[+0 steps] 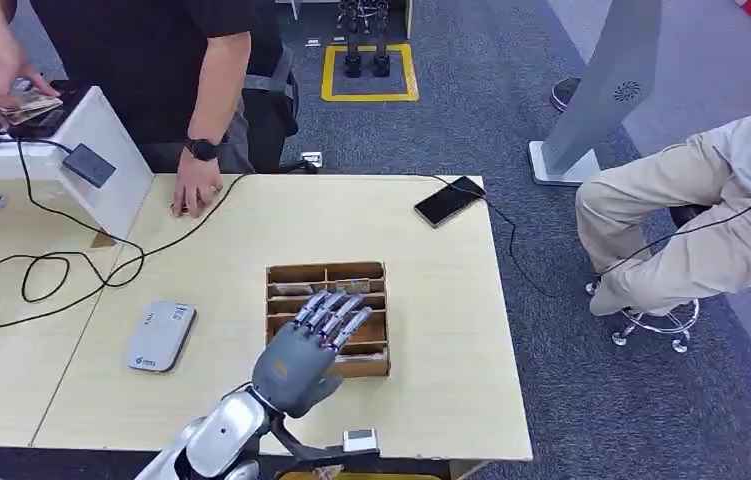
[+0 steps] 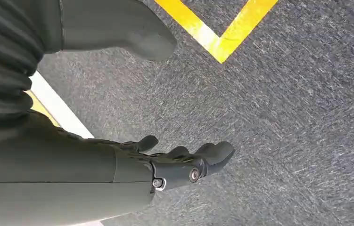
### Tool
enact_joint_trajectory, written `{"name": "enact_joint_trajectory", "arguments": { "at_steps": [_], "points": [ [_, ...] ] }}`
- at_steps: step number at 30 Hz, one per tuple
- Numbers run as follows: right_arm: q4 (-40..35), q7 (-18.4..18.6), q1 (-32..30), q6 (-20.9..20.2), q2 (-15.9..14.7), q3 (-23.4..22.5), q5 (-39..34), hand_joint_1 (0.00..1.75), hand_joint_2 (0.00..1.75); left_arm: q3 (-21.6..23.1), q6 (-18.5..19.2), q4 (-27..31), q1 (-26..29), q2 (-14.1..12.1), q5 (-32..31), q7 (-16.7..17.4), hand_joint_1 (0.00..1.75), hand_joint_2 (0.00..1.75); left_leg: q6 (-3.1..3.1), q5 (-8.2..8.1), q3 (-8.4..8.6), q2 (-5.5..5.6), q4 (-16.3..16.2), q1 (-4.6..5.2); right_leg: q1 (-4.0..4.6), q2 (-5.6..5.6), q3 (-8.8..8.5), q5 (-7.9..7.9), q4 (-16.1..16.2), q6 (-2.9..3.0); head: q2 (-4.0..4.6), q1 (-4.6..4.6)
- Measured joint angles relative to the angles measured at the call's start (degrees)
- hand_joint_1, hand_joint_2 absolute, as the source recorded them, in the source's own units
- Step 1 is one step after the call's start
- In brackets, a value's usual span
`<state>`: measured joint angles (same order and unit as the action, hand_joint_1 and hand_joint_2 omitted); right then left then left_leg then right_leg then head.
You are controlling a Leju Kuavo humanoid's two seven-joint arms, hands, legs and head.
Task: Pass the card to the sensor for recognition and then transmit it.
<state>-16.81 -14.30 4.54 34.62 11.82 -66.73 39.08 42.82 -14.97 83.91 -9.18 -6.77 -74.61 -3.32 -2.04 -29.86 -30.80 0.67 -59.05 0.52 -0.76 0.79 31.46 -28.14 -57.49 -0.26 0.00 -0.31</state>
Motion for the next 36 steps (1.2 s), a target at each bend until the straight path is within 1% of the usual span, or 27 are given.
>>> {"name": "enact_joint_trajectory", "arguments": {
  "at_steps": [4, 5, 6, 7, 8, 14, 16, 17, 19, 23, 26, 28, 32, 36],
  "points": [
    [-0.09, 0.31, -0.02, -0.02, 0.00, -0.02, 0.44, 0.00, 1.75, 0.00, -0.70, -1.25, -0.25, -0.24, -3.97, 3.02, 0.00, 1.75, 0.00, 0.00, 0.01, -0.01, 0.00, 0.00, 0.00, 0.00, 0.00, 0.00, 0.00, 0.00, 0.00, 0.00],
    [-0.09, 0.40, -0.02, -0.02, 0.00, -0.02, 0.50, 0.00, 1.75, 0.00, -1.01, -1.45, -0.33, -0.26, -5.83, 4.38, 0.00, 1.75, 0.00, 0.00, 0.01, -0.01, 0.00, 0.00, 0.00, 0.00, 0.00, 0.00, 0.00, 0.00, 0.00, 0.02],
    [-0.09, 0.52, -0.02, -0.04, 0.00, -0.02, 0.57, 0.00, 1.75, 0.00, -1.33, -1.71, -0.44, -0.28, -8.99, 6.57, 0.00, 1.75, 0.00, 0.00, 0.01, -0.01, 0.00, 0.01, 0.00, 0.00, 0.00, 0.01, 0.00, 0.00, 0.00, 0.02],
    [-0.09, 0.53, -0.03, -0.11, 0.00, -0.04, 0.59, 0.00, 1.75, 0.00, -1.44, -1.86, -0.54, -0.26, -9.80, 8.30, 0.00, 1.75, 0.00, 0.00, 0.02, -0.01, 0.00, 0.01, 0.00, 0.00, 0.00, 0.01, 0.00, 0.00, 0.00, 0.00],
    [-0.09, 0.53, -0.04, -0.11, 0.00, -0.04, 0.61, 0.00, 1.75, 0.00, -1.44, -1.99, -0.68, -0.26, -10.01, 9.72, 0.00, 1.75, 0.00, 0.00, 0.02, -0.01, 0.00, 0.00, 0.00, 0.00, 0.00, 0.01, 0.00, 0.00, 0.00, 0.02],
    [-0.17, 0.64, -0.13, -0.11, 0.00, -0.48, 0.77, 0.00, 1.75, 0.00, -1.44, -2.52, -1.39, -0.37, -10.19, 14.21, 0.00, 1.75, 0.00, 0.00, 0.01, 0.00, 0.00, 0.00, 0.00, 0.00, 0.00, 0.00, 0.00, 0.00, 0.00, 0.00],
    [-0.26, 0.79, -0.13, -0.11, 0.00, -0.68, 0.92, 0.00, 1.75, 0.65, -1.36, -2.80, -2.15, -0.76, -10.19, 17.68, 0.00, 1.75, 0.00, 0.00, 0.01, 0.00, 0.00, 0.00, 0.00, 0.00, 0.00, 0.00, 0.00, 0.00, 0.00, 0.00],
    [-0.28, 0.88, -0.12, -0.11, 0.00, -0.85, 0.94, 0.00, 1.75, 1.20, -1.31, -2.89, -2.63, -1.03, -10.19, 18.83, 0.00, 1.75, 0.00, 0.00, 0.01, 0.00, 0.00, 0.00, 0.00, 0.00, 0.00, 0.00, 0.00, 0.00, 0.00, 0.00],
    [-0.37, 0.88, -0.15, -0.11, 0.00, -0.96, 0.94, 0.00, 1.75, 1.81, -1.31, -2.93, -3.22, -1.36, -10.19, 19.48, 0.00, 1.75, 0.00, 0.00, 0.01, -0.01, 0.00, 0.00, 0.00, 0.00, 0.00, 0.01, 0.00, 0.00, 0.00, 0.00],
    [-0.42, 0.88, -0.23, -0.11, 0.00, -0.98, 0.94, 0.00, 1.75, 2.64, -1.31, -3.06, -3.75, -1.84, -10.19, 19.67, 0.00, 1.75, 0.00, 0.00, 0.01, 0.00, 0.00, 0.00, 0.00, 0.00, 0.00, 0.01, 0.00, 0.00, 0.00, 0.00],
    [-0.48, 0.90, -0.24, -0.13, 0.00, -0.99, 0.96, 0.00, 1.75, 3.28, -0.83, -3.37, -4.16, -2.19, -10.19, 21.55, 0.00, 1.75, 0.00, 0.00, 0.01, -0.01, 0.00, 0.00, 0.00, 0.00, 0.00, 0.01, 0.00, 0.00, 0.00, 0.02],
    [-0.57, 0.92, -0.27, -0.20, 0.00, -1.03, 1.03, 0.00, 1.75, 3.69, -0.35, -3.61, -4.40, -2.45, -10.19, 22.01, 0.00, 1.75, 0.00, 0.00, 0.01, -0.01, 0.00, 0.00, 0.00, 0.00, 0.00, 0.00, 0.00, 0.00, 0.00, 0.02],
    [-0.66, 0.96, -0.28, -0.26, 0.02, -1.18, 1.09, 0.00, 1.75, 4.13, 0.59, -4.26, -4.61, -2.80, -10.19, 21.64, 0.00, 1.75, 0.00, 0.00, 0.01, 0.00, 0.00, 0.00, 0.00, 0.00, 0.00, 0.00, 0.00, 0.00, 0.00, 0.00],
    [-0.72, 0.96, -0.29, -0.44, 0.02, -1.46, 1.11, 0.00, 1.75, 4.22, 2.75, -5.16, -4.79, -3.04, -10.19, 20.00, 0.00, 1.75, 0.00, 0.00, 0.01, -0.01, 0.00, 0.00, 0.00, 0.00, 0.00, 0.00, 0.00, 0.00, 0.00, 0.00]
  ]
}}
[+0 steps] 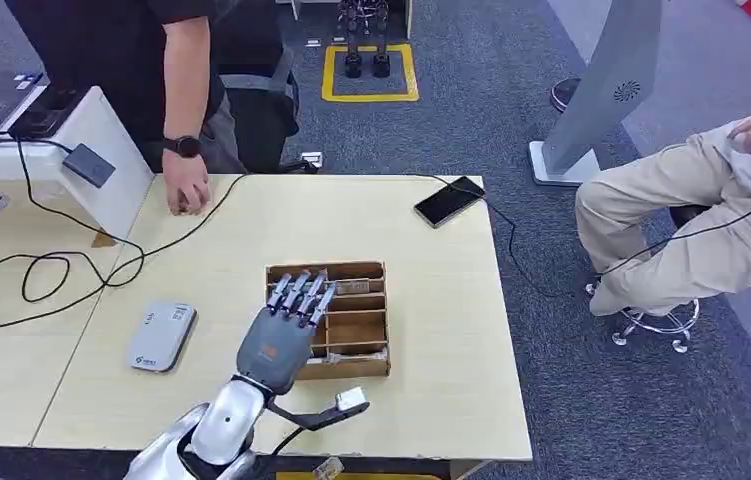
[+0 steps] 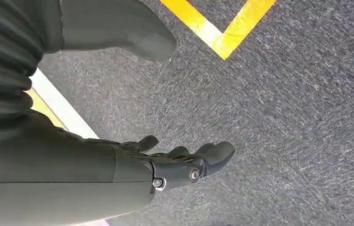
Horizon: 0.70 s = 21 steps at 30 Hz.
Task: Pass the card to the sensor for recognition and then transmit it.
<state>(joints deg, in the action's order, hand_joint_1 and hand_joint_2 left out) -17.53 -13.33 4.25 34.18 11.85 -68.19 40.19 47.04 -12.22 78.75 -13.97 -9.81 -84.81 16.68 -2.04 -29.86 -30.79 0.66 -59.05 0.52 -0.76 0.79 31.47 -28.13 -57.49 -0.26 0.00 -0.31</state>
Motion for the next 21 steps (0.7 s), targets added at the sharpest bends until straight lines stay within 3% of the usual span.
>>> {"name": "enact_joint_trajectory", "arguments": {
  "at_steps": [4, 17, 18, 21],
  "points": [
    [-0.04, -0.02, 0.02, -0.02, 0.07, -0.42, 0.00, 0.00, 1.75, 0.00, 1.40, -1.29, -0.42, -0.09, 0.00, -2.12, 0.00, 1.75, 0.00, 0.00, 0.01, 0.03, 0.00, 0.00, 0.00, -0.02, -0.04, 0.00, 0.00, 0.00, 0.00, 0.02],
    [-0.31, -0.09, -0.01, -0.26, 0.26, -0.98, 0.15, 0.00, 1.75, 0.00, 0.48, -2.76, -1.06, -0.04, -0.02, -1.55, 0.00, 1.75, 0.02, 0.02, 0.17, 0.01, 0.00, 0.00, 0.00, -0.01, -0.19, 0.01, 0.00, 0.01, 0.00, 0.00],
    [-0.31, -0.09, -0.02, -0.26, 0.31, -0.98, 0.15, 0.00, 1.75, 0.00, -0.15, -2.76, -0.98, 0.04, -0.02, -1.11, 1.75, 1.75, 0.02, 0.02, 0.16, 0.01, 0.00, 0.00, 0.00, -0.01, -0.19, 0.01, 0.00, 0.01, 0.00, 0.00],
    [-0.44, -0.09, -0.09, -0.26, 0.42, -1.07, 0.18, 0.00, 1.75, 0.00, -1.83, -2.76, -0.18, 0.28, -0.02, 0.52, 1.75, 1.75, 0.02, 0.02, 0.16, 0.01, 0.00, 0.00, 0.00, -0.01, -0.17, 0.01, 0.00, 0.01, 0.00, 0.00]
  ]
}}
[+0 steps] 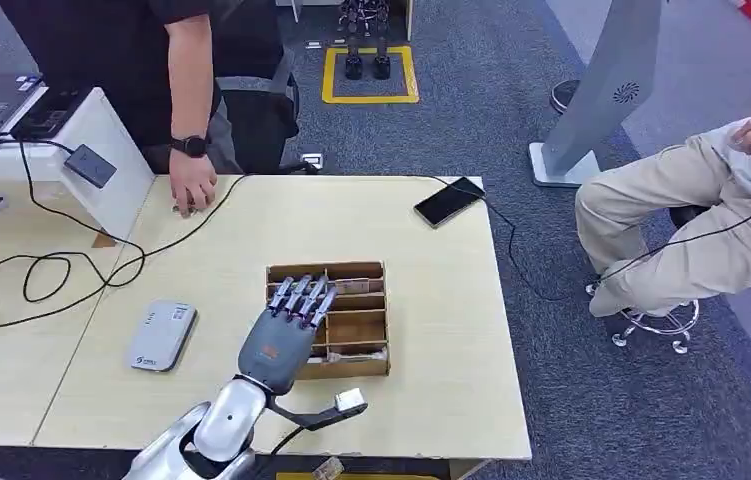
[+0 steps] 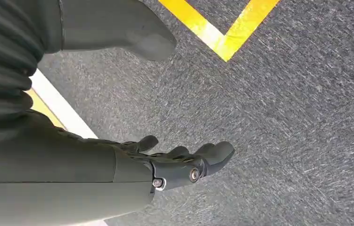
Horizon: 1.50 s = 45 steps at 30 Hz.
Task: Pass the card to the sensor for recognition and then transmit it.
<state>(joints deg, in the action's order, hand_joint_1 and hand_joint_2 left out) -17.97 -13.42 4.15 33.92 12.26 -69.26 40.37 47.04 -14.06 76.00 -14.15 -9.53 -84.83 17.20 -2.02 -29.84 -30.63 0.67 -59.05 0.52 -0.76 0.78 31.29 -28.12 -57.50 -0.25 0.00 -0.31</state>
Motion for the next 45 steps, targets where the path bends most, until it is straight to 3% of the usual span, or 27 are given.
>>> {"name": "enact_joint_trajectory", "arguments": {
  "at_steps": [7, 13, 39, 42, 45],
  "points": [
    [-0.35, 0.00, -0.17, 0.00, 0.20, -0.31, 0.22, 0.00, 1.75, -0.11, -1.27, 0.00, 1.82, 0.50, 0.00, 0.19, 1.75, 1.75, 0.00, 0.00, -0.07, 0.01, 0.00, 0.00, 0.00, 0.00, 0.04, -0.01, 0.00, 0.00, 0.00, 0.00],
    [-0.37, 0.00, -0.18, 0.00, 0.31, -0.35, 0.35, 0.00, 1.75, -0.83, -1.22, 0.00, 2.81, 0.89, 0.00, -2.19, 1.75, 1.75, 0.00, 0.00, -0.08, 0.01, 0.00, 0.00, -0.01, 0.00, 0.05, -0.01, 0.00, -0.01, 0.00, 0.00],
    [-0.59, -0.11, -0.18, -0.02, 0.31, -0.37, 0.92, 0.00, 1.75, -1.75, -1.44, 0.00, 3.35, 1.25, 0.00, -2.89, 1.75, 1.75, 0.00, 0.00, -0.09, 0.01, 0.00, 0.00, 0.00, -0.01, 0.06, -0.01, 0.00, -0.01, 0.00, 0.00],
    [-0.59, -0.15, -0.18, -0.04, 0.31, -0.37, 1.27, 0.00, 1.75, -1.95, -2.95, 0.00, 3.42, 1.22, 0.00, -3.21, 1.75, 1.75, 0.00, 0.00, -0.09, 0.01, 0.00, 0.00, 0.00, 0.00, 0.06, -0.01, 0.00, -0.01, 0.00, 0.00],
    [-0.59, -0.37, -0.18, -0.11, 0.31, -0.37, 1.86, 0.00, 1.75, -1.97, -7.11, 0.04, 3.40, 1.09, 0.00, -1.44, 1.75, 1.75, 0.00, 0.00, -0.09, 0.01, 0.00, 0.00, 0.00, -0.01, 0.06, -0.01, 0.00, -0.01, 0.00, 0.00]
  ]
}}
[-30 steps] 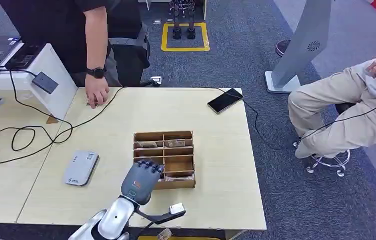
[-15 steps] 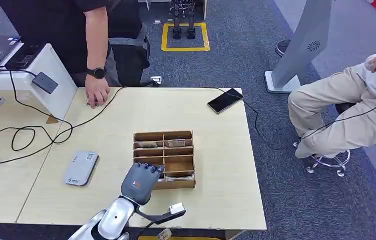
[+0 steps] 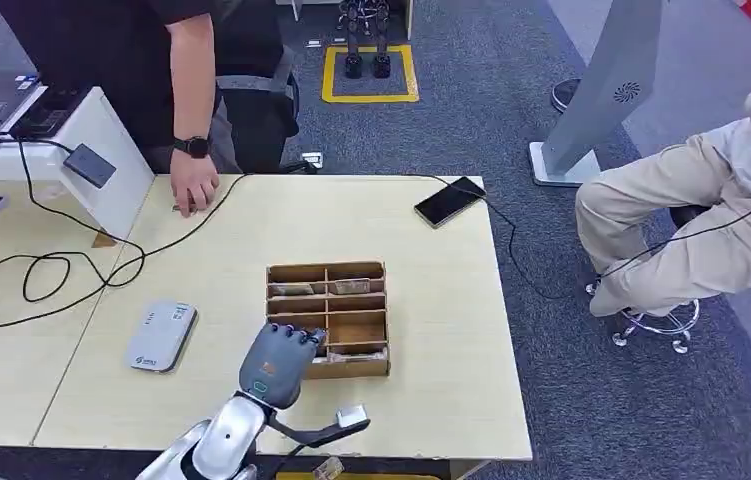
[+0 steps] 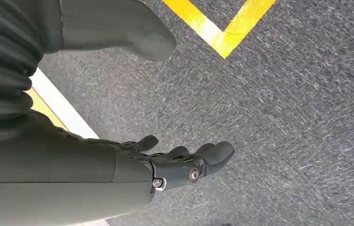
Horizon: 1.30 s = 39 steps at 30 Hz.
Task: Pass the card to the sensor for recognition and then transmit it.
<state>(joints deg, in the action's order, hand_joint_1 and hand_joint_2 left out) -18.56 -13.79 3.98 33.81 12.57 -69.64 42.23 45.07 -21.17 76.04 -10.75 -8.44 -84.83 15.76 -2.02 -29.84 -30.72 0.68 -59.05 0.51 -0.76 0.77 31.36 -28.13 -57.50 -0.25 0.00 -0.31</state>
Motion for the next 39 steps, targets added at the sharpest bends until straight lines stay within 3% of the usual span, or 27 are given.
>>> {"name": "enact_joint_trajectory", "arguments": {
  "at_steps": [5, 8, 11, 14, 17, 20, 21, 22, 25, 31, 39],
  "points": [
    [0.15, -0.09, 0.06, 0.28, 0.00, 0.04, 1.73, 0.00, 1.75, 0.02, -13.55, 2.36, -1.11, -1.75, 0.00, 6.64, 1.75, 1.75, 0.00, 0.00, 0.00, 0.00, 0.00, 0.00, 0.00, 0.00, 0.00, 0.00, 0.00, 0.00, 0.00, 0.00],
    [0.39, -0.33, 0.09, 0.61, 0.00, 0.24, 2.73, 0.00, 1.75, 0.00, -17.87, 5.14, -1.65, -3.37, 0.00, 5.19, 1.75, 1.75, 0.00, 0.01, 0.00, 0.00, 0.00, -0.01, 0.00, 0.00, 0.00, 0.00, -0.02, 0.00, 0.00, 0.00],
    [0.72, -0.39, 0.18, 0.96, -0.02, 0.31, 3.21, 0.00, 1.75, -1.64, -18.44, 9.43, -0.98, -4.00, 0.00, -0.14, 1.75, 1.75, 0.00, 0.00, -0.03, 0.01, 0.00, -0.02, 0.00, 0.00, 0.00, 0.00, -0.02, 0.00, 0.00, 0.00],
    [1.01, -0.26, 0.27, 1.05, -0.04, 0.39, 3.50, 0.00, 1.75, -5.65, -18.46, 13.78, 1.47, -2.95, 0.00, -9.05, 1.75, 1.75, 0.00, 0.00, -0.03, -0.03, 0.00, -0.01, 0.00, 0.03, 0.02, 0.00, -0.02, 0.00, 0.00, -0.02],
    [1.27, -0.24, 0.33, 1.09, -0.09, 0.52, 3.82, 0.00, 1.75, -11.62, -18.57, 18.57, 4.65, 0.78, 0.00, -18.85, 1.75, 1.75, -0.02, -0.01, -0.06, 0.00, 0.00, 0.01, -0.01, 0.02, 0.03, -0.01, 0.00, -0.01, 0.00, 0.02],
    [1.49, 0.00, 0.41, 1.33, -0.09, 0.61, 4.04, 0.00, 1.75, -15.80, -18.57, 21.90, 6.69, 4.41, 0.00, -22.82, 1.75, 1.75, -0.02, -0.02, -0.06, 0.00, 0.00, 0.02, -0.02, 0.02, 0.03, -0.01, 0.01, -0.01, 0.00, 0.00],
    [1.57, 0.02, 0.41, 1.46, -0.09, 0.61, 4.13, 0.00, 1.75, -16.72, -18.57, 22.55, 7.10, 5.17, 0.00, -23.06, 1.43, 1.75, -0.02, -0.02, -0.06, 0.00, 0.00, 0.02, -0.02, 0.01, 0.03, -0.01, 0.01, -0.01, 0.00, 0.02],
    [1.66, 0.02, 0.42, 1.57, -0.09, 0.61, 4.15, 0.00, 1.75, -17.60, -18.57, 23.28, 7.51, 5.97, 0.00, -23.41, 0.03, 1.75, -0.02, -0.02, -0.05, 0.00, 0.00, 0.02, -0.02, 0.01, 0.03, -0.01, 0.01, -0.01, 0.00, 0.02],
    [1.77, 0.09, 0.47, 1.73, -0.09, 0.63, 4.26, 0.00, 1.75, -19.62, -18.57, 24.30, 8.37, 7.67, 0.02, -24.22, 0.00, 1.75, -0.02, -0.02, -0.03, 0.00, 0.00, 0.01, -0.01, 0.01, 0.02, 0.00, 0.01, -0.01, 0.00, 0.02],
    [1.92, 0.35, 0.53, 1.70, -0.11, 0.63, 4.30, 0.00, 1.75, -21.16, -18.57, 23.94, 9.03, 7.72, 0.02, -25.29, 0.00, 1.75, -0.01, -0.01, -0.02, 0.00, 0.00, -0.03, 0.02, 0.01, 0.03, -0.01, 0.00, -0.01, 0.00, 0.00],
    [1.97, 0.37, 0.60, 1.64, -0.20, 0.70, 4.30, 0.00, 1.75, -20.26, -18.57, 21.05, 9.60, 6.97, 0.09, -22.78, 0.00, 1.75, -0.01, -0.01, -0.04, -0.01, 0.00, -0.02, 0.01, 0.01, 0.04, -0.01, 0.00, -0.01, 0.00, 0.00]
  ]
}}
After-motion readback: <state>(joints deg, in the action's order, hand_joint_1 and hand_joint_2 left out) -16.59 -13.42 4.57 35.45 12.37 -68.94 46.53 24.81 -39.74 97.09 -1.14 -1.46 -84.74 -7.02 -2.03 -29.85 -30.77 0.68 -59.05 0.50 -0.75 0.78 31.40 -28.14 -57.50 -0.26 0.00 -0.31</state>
